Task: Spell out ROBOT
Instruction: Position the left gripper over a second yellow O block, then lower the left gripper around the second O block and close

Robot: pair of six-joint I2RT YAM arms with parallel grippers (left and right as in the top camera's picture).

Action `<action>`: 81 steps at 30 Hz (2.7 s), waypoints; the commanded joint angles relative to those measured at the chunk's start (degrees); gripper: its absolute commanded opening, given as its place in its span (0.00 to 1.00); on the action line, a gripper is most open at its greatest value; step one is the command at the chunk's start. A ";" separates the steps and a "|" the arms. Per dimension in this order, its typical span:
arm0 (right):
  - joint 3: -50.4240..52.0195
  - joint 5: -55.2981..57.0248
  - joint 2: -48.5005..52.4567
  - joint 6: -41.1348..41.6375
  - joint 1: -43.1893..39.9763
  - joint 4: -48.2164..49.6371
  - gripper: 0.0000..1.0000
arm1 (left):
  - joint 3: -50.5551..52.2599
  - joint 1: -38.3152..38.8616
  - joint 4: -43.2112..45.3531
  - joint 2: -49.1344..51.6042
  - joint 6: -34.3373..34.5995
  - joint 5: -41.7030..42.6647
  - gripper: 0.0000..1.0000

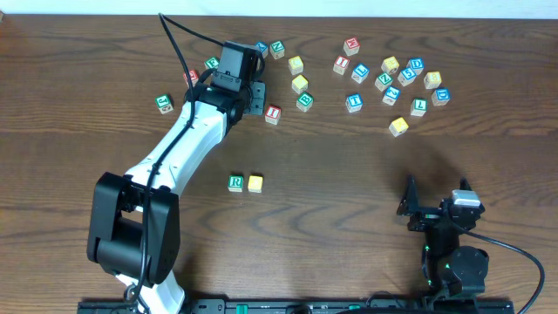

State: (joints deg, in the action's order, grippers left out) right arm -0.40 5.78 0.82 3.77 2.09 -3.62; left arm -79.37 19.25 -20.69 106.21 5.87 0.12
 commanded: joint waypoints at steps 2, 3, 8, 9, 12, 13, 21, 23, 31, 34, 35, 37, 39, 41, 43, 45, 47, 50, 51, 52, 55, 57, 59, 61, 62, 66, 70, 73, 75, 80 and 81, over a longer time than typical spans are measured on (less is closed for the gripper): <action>0.11 -0.15 -0.44 -0.68 -0.55 -0.20 0.99 | -1.33 -0.13 0.09 0.46 1.99 0.07 0.42; 0.11 -0.15 -0.44 -0.68 -0.55 -0.20 0.99 | -1.33 -0.13 0.22 0.66 2.05 -0.22 0.43; 0.11 -0.15 -0.44 -0.66 -0.55 -0.20 0.99 | -1.33 -0.13 0.26 2.97 2.43 -0.76 0.44; 0.11 -0.15 -0.44 -0.66 -0.55 -0.20 0.99 | -1.33 -0.13 0.26 3.45 2.43 -0.74 0.44; 0.11 -0.15 -0.44 -0.66 -0.55 -0.22 0.99 | -1.33 -0.13 0.35 4.96 2.45 -0.72 0.44; 0.11 -0.15 -0.44 -0.66 -0.55 -0.20 0.99 | -1.33 -0.13 0.37 5.33 2.51 -0.70 0.44; 0.11 -0.15 -0.44 -0.66 -0.55 -0.20 0.99 | -1.33 -0.13 1.68 5.99 2.64 -0.70 0.44; 0.11 -0.15 -0.44 -0.66 -0.55 -0.20 0.99 | -1.33 -0.11 2.05 5.99 2.69 -0.68 0.44; 0.11 -0.15 -0.44 -0.66 -0.55 -0.22 0.99 | -1.33 0.33 3.19 5.99 6.19 -0.74 0.46; 0.11 -0.15 -0.44 -0.66 -0.55 -0.20 0.99 | -1.33 0.57 3.52 5.99 6.95 -0.76 0.50; 0.11 -0.15 -0.44 -0.66 -0.55 -0.22 0.99 | -1.33 0.61 3.63 5.99 6.95 -0.79 0.51; 0.11 -0.15 -0.44 -0.66 -0.55 -0.22 0.99 | -1.33 0.61 3.67 6.03 6.97 -0.79 0.51; 0.11 -0.15 -0.44 -0.66 -0.55 -0.20 0.99 | -1.33 0.61 3.67 6.23 6.99 -0.81 0.51; 0.11 -0.15 -0.44 -0.66 -0.55 -0.20 0.99 | -1.33 0.61 3.69 6.84 7.21 -1.27 0.51; 0.11 -0.15 -0.44 -0.68 -0.55 -0.20 0.99 | -1.33 0.61 3.69 7.98 8.28 -2.32 0.50; 0.11 -0.15 -0.44 -0.66 -0.55 -0.20 0.99 | -1.33 0.61 3.69 9.29 8.44 -2.27 0.50; 0.11 -0.15 -0.44 -0.66 -0.55 -0.20 0.99 | -1.33 0.61 3.67 10.36 9.03 -2.27 0.50; 0.11 -0.15 -0.44 -0.66 -0.55 -0.22 0.99 | -1.33 0.61 3.82 10.71 10.36 -2.29 0.50; 0.11 -0.15 -0.44 -0.68 -0.55 -0.20 0.99 | -1.33 0.61 4.04 10.71 10.40 -2.29 0.50; 0.11 -0.15 -0.44 -0.66 -0.55 -0.20 0.99 | -1.33 0.61 4.42 10.71 10.40 -2.29 0.50; 0.11 -0.15 -0.44 -0.66 -0.55 -0.22 0.99 | -1.33 0.61 5.27 10.71 10.40 -2.29 0.50; 0.11 -0.15 -0.44 -0.66 -0.55 -0.20 0.99 | -1.33 0.61 5.62 10.71 10.40 -2.29 0.50; 0.11 -0.15 -0.44 -0.66 -0.55 -0.22 0.99 | -1.33 0.61 5.79 10.71 10.56 -2.29 0.50; 0.11 -0.15 -0.44 -0.68 -0.55 -0.22 0.99 | -1.33 0.61 5.84 10.71 10.58 -2.29 0.50; 0.11 -0.15 -0.44 -0.68 -0.55 -0.20 0.99 | -1.33 0.61 5.86 10.71 10.60 -2.29 0.50; 0.11 -0.15 -0.44 -0.66 -0.55 -0.20 0.99 | -1.33 0.61 5.84 10.73 11.23 -4.55 0.51; 0.11 -0.15 -0.44 -0.66 -0.55 -0.20 0.99 | -1.33 0.61 5.84 10.73 12.28 -6.86 0.50; 0.11 -0.15 -0.44 -0.66 -0.55 -0.20 0.99 | -1.33 0.61 5.86 10.73 12.55 -6.84 0.50; 0.11 -0.15 -0.44 -0.66 -0.55 -0.20 0.99 | -1.33 0.61 5.88 10.75 12.94 -6.86 0.50; 0.11 -0.15 -0.44 -0.66 -0.55 -0.20 0.99 | -1.33 0.61 6.69 11.43 12.92 -6.86 0.50; 0.11 -0.15 -0.44 -0.66 -0.55 -0.20 0.99 | -1.33 0.61 6.73 11.69 12.96 -6.84 0.50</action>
State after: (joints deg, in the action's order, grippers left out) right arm -0.40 5.78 0.82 3.77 2.09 -3.62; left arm -79.66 19.73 -14.24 117.23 18.22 -5.37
